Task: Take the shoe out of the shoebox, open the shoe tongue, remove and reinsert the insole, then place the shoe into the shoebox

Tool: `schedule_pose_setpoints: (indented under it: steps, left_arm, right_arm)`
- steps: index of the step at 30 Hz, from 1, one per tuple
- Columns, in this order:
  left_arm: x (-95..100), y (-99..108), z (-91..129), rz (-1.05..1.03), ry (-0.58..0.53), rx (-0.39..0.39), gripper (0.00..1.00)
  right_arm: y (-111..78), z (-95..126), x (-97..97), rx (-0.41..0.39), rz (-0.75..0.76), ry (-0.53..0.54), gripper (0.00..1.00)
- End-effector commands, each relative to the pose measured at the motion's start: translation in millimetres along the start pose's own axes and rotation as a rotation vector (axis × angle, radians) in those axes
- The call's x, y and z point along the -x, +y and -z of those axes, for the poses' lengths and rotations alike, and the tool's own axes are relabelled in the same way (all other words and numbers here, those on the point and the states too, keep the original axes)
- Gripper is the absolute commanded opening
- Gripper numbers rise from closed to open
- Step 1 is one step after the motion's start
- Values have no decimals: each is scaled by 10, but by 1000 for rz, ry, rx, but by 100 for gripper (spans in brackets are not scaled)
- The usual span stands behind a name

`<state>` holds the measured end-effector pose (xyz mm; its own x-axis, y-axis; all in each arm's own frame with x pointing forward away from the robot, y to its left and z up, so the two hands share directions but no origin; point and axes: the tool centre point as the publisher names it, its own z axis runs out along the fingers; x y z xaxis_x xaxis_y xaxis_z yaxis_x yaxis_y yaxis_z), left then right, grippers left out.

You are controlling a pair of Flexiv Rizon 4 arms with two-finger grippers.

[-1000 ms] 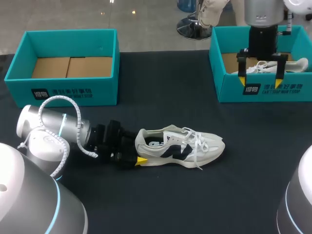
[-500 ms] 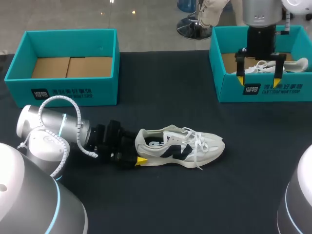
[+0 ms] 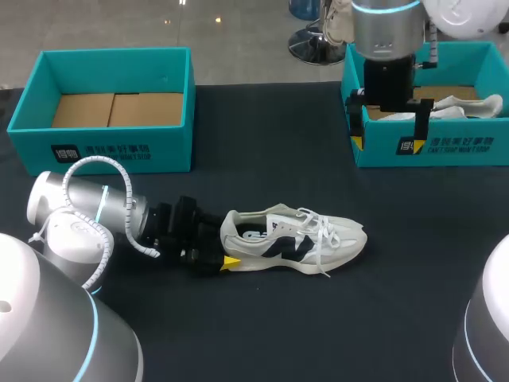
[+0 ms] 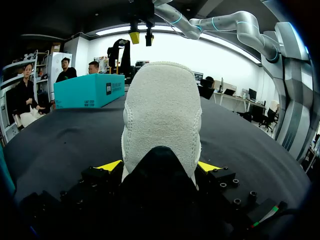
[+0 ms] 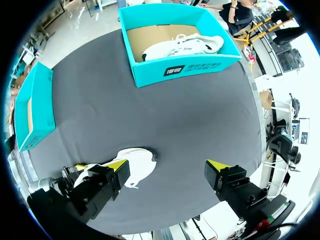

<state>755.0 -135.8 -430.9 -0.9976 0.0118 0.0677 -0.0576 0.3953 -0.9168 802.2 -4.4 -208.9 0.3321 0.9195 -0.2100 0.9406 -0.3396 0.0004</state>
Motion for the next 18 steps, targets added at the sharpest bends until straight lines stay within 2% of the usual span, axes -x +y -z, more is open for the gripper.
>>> schedule_pose_setpoints:
  steps: [1,10,18]
  left_arm:
    - [1,12,-17,1,1,2,0]
    - [1,12,-17,1,1,2,0]
    - [1,12,-17,1,1,2,0]
  right_arm:
    - [-160,77,-144,76,-8,-38,100]
    - [-353,87,-449,77,-5,-81,100]
    - [-470,9,-668,53,-12,-59,100]
